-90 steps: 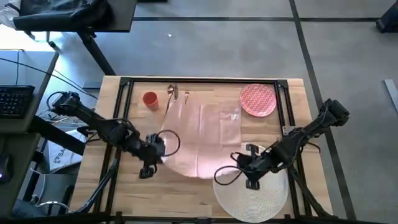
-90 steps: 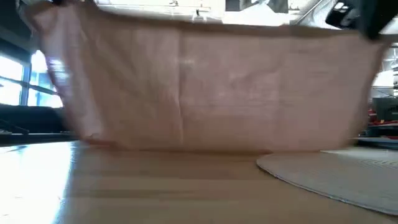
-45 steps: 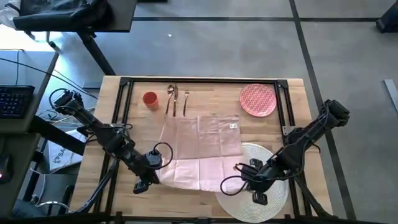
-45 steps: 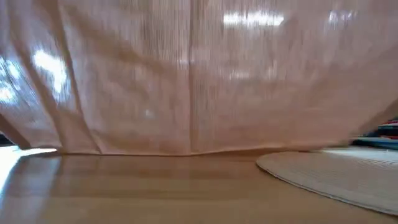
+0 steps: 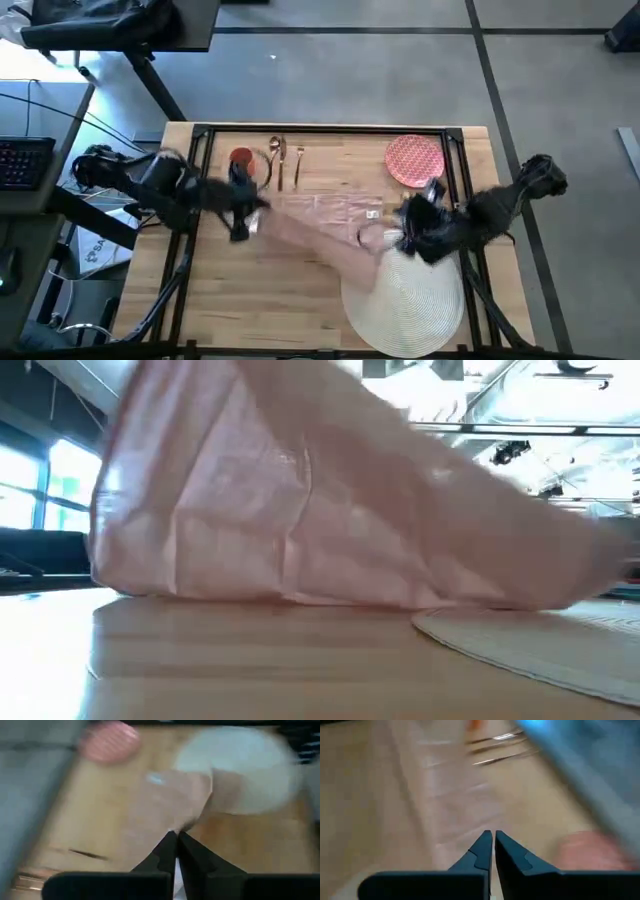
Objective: Set table place
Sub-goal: Fold pink table napkin
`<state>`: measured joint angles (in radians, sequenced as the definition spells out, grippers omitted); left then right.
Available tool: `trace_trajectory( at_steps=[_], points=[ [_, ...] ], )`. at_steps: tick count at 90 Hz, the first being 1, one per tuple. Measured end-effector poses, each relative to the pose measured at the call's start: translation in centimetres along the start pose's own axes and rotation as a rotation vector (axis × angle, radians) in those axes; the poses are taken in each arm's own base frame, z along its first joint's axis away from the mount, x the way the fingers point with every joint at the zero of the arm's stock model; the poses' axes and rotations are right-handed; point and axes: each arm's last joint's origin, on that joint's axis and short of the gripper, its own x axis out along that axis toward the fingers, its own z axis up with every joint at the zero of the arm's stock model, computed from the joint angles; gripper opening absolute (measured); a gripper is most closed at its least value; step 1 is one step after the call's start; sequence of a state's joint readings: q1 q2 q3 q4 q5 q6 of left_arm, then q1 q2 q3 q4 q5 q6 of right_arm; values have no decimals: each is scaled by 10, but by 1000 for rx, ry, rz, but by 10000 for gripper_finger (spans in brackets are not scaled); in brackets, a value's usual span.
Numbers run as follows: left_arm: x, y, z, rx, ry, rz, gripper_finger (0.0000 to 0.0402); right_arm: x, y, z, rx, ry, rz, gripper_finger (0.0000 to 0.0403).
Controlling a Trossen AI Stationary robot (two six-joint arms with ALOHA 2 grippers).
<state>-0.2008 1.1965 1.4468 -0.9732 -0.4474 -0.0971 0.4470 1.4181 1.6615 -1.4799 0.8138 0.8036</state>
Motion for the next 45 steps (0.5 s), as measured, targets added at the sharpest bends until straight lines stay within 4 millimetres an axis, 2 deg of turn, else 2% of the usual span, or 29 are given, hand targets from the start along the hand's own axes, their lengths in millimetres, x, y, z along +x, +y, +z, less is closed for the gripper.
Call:
trace_trajectory(
  at_steps=[9,19,25,35,45],
  points=[
    [7,33,9,-17,-28,90,0,8,-27,22,22,1,-88,0],
    [3,52,14,-45,-47,42,0,18,-36,39,-5,82,111,0],
    [2,52,14,-40,-41,-12,0,28,-27,39,-40,123,270,0],
    [2,44,12,-35,-15,-106,0,53,0,31,-80,121,473,0],
    [1,36,9,-32,31,-140,0,84,29,13,-47,83,613,9]
  ],
)
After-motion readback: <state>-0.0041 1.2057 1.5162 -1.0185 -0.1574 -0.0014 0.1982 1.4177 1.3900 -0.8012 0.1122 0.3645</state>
